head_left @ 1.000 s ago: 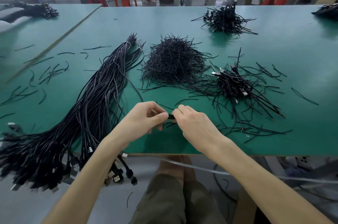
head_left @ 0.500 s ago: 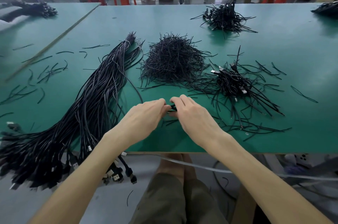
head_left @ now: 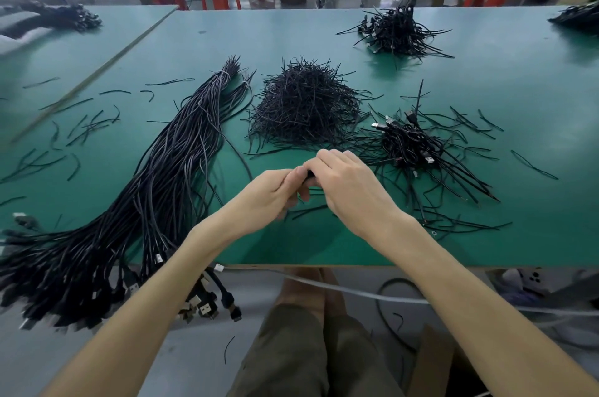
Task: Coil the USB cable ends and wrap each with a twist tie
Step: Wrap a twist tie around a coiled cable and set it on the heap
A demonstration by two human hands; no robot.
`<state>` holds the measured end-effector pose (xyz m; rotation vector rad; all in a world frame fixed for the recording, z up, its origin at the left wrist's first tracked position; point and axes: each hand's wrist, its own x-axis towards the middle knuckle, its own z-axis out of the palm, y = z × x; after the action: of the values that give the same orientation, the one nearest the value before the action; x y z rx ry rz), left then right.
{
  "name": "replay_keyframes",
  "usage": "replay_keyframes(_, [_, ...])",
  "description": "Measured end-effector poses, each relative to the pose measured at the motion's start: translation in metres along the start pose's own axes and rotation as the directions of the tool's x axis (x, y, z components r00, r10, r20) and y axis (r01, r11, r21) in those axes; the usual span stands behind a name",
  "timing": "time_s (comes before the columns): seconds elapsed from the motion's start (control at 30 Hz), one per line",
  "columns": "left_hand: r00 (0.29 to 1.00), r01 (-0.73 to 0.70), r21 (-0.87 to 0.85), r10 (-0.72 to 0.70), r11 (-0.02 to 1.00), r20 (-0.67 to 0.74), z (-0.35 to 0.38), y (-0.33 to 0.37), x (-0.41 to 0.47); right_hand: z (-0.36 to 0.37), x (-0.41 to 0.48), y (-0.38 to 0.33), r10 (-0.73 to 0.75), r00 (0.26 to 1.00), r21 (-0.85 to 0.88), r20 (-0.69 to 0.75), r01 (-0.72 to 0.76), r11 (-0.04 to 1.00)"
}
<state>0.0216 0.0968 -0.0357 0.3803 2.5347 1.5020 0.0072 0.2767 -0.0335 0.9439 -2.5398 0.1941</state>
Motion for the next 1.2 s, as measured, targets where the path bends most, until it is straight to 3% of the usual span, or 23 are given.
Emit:
replay_keyframes(0.13, [0.983, -0.044, 0.148, 0.069, 0.988, -0.172, 0.002, -0.006, 0.006, 0.006, -0.003, 0.000, 0.038, 0.991, -0.077, -0.131, -0.049, 0.996])
replay_keyframes(0.27, [0.948, 0.015, 0.141, 0.031, 0.990, -0.318, -0.007, -0.013, 0.011, 0.001, -0.009, 0.003, 0.106, 0.952, 0.009, -0.288, -0.108, 0.994])
replay_keyframes(0.33, [0.935, 0.050, 0.078, -0.020, 0.996, -0.355, -0.010, -0.018, 0.012, 0.001, -0.015, 0.007, 0.142, 0.967, 0.078, -0.212, -0.128, 0.989])
replay_keyframes(0.4, [0.933, 0.063, -0.026, -0.068, 0.998, -0.353, -0.011, -0.021, 0.010, 0.005, -0.022, 0.014, 0.250, 0.968, 0.189, 0.013, -0.248, 0.950])
replay_keyframes(0.47, [0.937, 0.067, -0.089, -0.093, 0.994, -0.336, -0.011, -0.022, 0.008, 0.011, -0.028, 0.020, 0.340, 0.915, 0.241, 0.217, -0.388, 0.890])
replay_keyframes(0.53, [0.942, 0.064, -0.115, -0.098, 0.991, -0.321, -0.010, -0.022, 0.007, 0.015, -0.031, 0.023, 0.387, 0.872, 0.312, 0.300, -0.474, 0.824])
replay_keyframes(0.67, [0.950, 0.053, -0.150, -0.096, 0.987, -0.299, -0.006, -0.020, 0.005, 0.019, -0.028, 0.023, 0.396, 0.863, 0.323, 0.314, -0.489, 0.810])
replay_keyframes(0.9, [0.950, 0.059, -0.173, -0.108, 0.983, -0.293, -0.004, -0.023, 0.009, 0.019, -0.022, 0.020, 0.445, 0.872, 0.444, 0.202, -0.487, 0.752])
replay_keyframes(1.0, [0.951, 0.069, -0.123, -0.102, 0.990, -0.293, -0.001, -0.027, 0.015, 0.020, -0.018, 0.017, 0.532, 0.830, 0.613, 0.168, -0.511, 0.603])
replay_keyframes(1.2, [0.942, 0.027, 0.112, 0.012, 0.993, -0.335, 0.018, -0.031, 0.023, 0.022, -0.004, -0.006, 0.635, 0.734, 0.907, 0.241, -0.402, 0.121])
